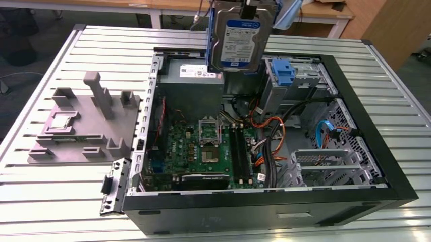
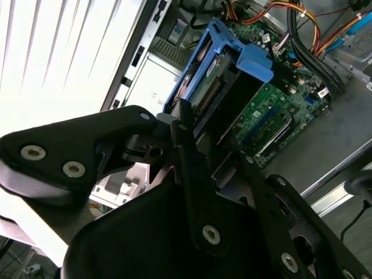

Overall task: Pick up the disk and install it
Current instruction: 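Pick up the disk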

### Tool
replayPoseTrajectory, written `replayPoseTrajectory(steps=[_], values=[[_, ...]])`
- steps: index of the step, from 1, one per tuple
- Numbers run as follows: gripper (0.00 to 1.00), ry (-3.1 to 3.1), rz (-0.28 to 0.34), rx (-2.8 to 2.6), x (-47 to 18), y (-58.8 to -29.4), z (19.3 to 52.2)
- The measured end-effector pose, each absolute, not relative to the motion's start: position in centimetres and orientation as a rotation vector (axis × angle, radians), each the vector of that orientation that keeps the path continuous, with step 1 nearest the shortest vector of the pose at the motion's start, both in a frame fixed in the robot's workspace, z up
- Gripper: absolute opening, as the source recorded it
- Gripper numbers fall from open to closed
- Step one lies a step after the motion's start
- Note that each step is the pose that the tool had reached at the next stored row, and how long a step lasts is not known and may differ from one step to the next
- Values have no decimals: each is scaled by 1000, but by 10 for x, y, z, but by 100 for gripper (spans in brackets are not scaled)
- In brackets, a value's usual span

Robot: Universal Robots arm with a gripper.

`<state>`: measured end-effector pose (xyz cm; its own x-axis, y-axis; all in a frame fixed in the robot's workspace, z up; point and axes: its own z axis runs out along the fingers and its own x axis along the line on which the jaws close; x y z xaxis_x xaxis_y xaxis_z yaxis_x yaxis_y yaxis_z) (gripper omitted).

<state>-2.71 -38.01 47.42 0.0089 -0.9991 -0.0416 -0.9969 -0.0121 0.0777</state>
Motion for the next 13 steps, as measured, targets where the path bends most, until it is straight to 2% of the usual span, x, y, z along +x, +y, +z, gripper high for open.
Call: replayPoseTrajectory(steps=[13], values=[[35,-2189,-131,2212,-23,-398,473]])
